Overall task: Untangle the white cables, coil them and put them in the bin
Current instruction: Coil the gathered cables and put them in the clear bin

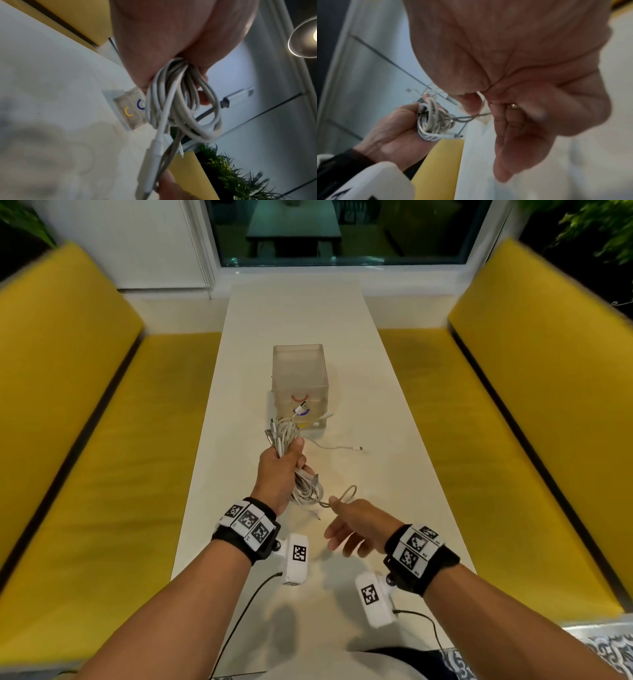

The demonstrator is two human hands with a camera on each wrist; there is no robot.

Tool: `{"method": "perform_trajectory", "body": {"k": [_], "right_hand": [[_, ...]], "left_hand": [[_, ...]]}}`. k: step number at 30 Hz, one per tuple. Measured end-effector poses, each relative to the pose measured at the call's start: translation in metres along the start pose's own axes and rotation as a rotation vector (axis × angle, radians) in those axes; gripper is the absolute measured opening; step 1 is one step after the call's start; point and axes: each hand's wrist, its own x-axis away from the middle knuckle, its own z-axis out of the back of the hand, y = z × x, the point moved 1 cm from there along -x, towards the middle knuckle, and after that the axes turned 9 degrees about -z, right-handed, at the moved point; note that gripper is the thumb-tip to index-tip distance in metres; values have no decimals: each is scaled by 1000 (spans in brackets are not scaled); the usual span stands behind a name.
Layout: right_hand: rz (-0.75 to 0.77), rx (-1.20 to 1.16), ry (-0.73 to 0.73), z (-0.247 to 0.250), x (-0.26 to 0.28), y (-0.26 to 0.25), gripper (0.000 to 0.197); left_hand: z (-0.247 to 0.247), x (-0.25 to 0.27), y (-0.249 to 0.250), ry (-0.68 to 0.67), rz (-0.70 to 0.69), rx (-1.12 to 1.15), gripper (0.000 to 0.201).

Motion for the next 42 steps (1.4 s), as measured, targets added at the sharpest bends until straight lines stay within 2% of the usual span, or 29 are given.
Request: {"method": "perform_trajectory", "body": {"k": [3, 5, 9, 12, 17, 23, 26, 29, 31, 34, 35, 37, 40, 42], "right_hand": [[56, -374, -57, -9, -7, 0, 47], [137, -537, 3, -9, -7, -6, 35], [344, -578, 228, -9, -4, -20, 30], [434, -566, 356, -8, -1, -28, 23], [528, -489, 439, -13, 3, -38, 26], [694, -186, 584, -19, 16, -39, 26], [748, 120, 561, -23, 19, -38, 23], [729, 312, 459, -23, 18, -38, 31], [738, 269, 510, -18, 25, -38, 31], [800, 54, 732, 2, 35, -43, 22], [834, 38, 781, 10, 39, -46, 20], [923, 57, 761, 24, 45, -56, 20], [1003, 221, 612, 32, 49, -72, 47], [929, 402, 548, 32, 40, -80, 69]], "left_hand": [[-3, 2, -1, 18, -14, -39, 39], [-4, 4, -4, 34, -16, -46, 39], [-5, 9, -10, 28, -4, -104, 37], [-6, 12, -13, 2, -3, -161, 29], [-15, 27, -14, -95, -10, -125, 19], [-19, 28, -15, -57, 16, -16, 27], [-14, 24, -18, 7, 22, -4, 27], [-9, 20, -20, 41, 24, -51, 30], [-6, 19, -18, 59, 39, -47, 28], [3, 14, -11, 64, 82, -14, 27], [6, 13, -8, 48, 89, -14, 28], [9, 11, -6, -19, 88, -82, 36], [2, 14, 1, -207, 54, -164, 33], [-8, 17, 8, -331, 17, -206, 27]]}}
